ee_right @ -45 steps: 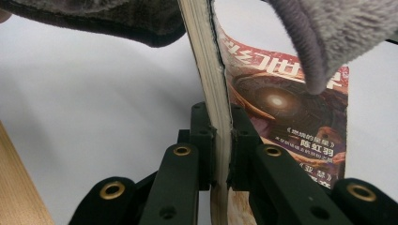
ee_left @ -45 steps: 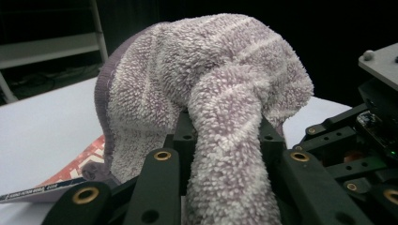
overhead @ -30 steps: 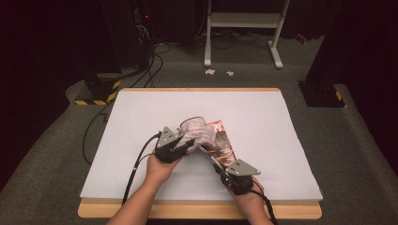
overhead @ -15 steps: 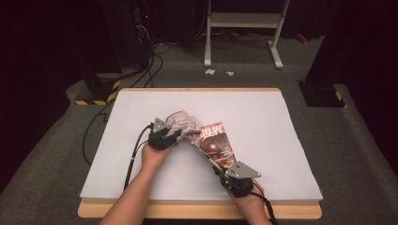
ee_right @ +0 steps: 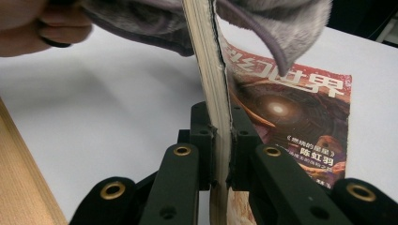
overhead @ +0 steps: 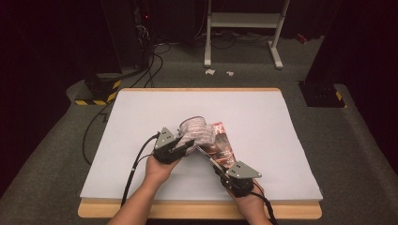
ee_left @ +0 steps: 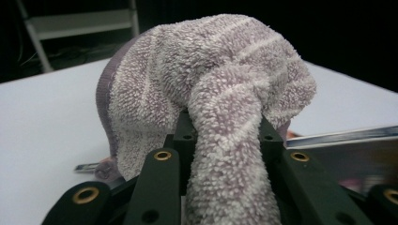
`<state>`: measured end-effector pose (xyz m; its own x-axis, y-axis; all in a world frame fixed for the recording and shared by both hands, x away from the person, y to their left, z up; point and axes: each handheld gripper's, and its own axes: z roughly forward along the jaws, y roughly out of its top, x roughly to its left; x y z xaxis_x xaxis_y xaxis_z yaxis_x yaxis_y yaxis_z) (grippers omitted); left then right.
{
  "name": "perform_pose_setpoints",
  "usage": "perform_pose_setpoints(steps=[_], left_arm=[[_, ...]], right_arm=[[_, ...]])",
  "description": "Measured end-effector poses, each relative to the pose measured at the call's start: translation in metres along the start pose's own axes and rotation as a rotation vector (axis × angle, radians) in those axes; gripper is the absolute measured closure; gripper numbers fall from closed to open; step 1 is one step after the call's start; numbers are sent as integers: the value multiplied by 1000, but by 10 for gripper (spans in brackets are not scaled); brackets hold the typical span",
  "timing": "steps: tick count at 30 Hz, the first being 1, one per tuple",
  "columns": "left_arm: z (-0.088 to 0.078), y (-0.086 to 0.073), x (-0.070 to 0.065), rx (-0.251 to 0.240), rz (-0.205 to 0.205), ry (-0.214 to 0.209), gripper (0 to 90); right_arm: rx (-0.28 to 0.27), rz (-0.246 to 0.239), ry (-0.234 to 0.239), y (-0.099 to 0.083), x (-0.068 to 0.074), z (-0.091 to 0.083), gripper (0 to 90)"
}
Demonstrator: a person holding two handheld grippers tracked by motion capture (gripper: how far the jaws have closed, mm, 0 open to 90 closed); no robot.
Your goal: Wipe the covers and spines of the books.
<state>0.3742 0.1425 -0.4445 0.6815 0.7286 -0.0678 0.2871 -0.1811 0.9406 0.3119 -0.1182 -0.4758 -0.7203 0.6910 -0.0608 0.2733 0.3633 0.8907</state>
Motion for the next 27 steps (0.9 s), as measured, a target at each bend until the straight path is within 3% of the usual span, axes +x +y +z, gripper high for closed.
perform_pose_setpoints(steps=[7,12,17,27], left_arm=[[-17,11,-37,-43,56,-54,693],[-25,15,-53,-64,90,-66,692],[-26,16,-60,-76,104,-52,692],[-20,12,-62,-86,117,-14,690]], right_arm=[[-3,-5,-8,1,1,-1,840],[-3,-7,-10,1,1,-1,840],[-4,-4,-10,1,1,-1,841],[-2,14,-6,2,0,0,841]])
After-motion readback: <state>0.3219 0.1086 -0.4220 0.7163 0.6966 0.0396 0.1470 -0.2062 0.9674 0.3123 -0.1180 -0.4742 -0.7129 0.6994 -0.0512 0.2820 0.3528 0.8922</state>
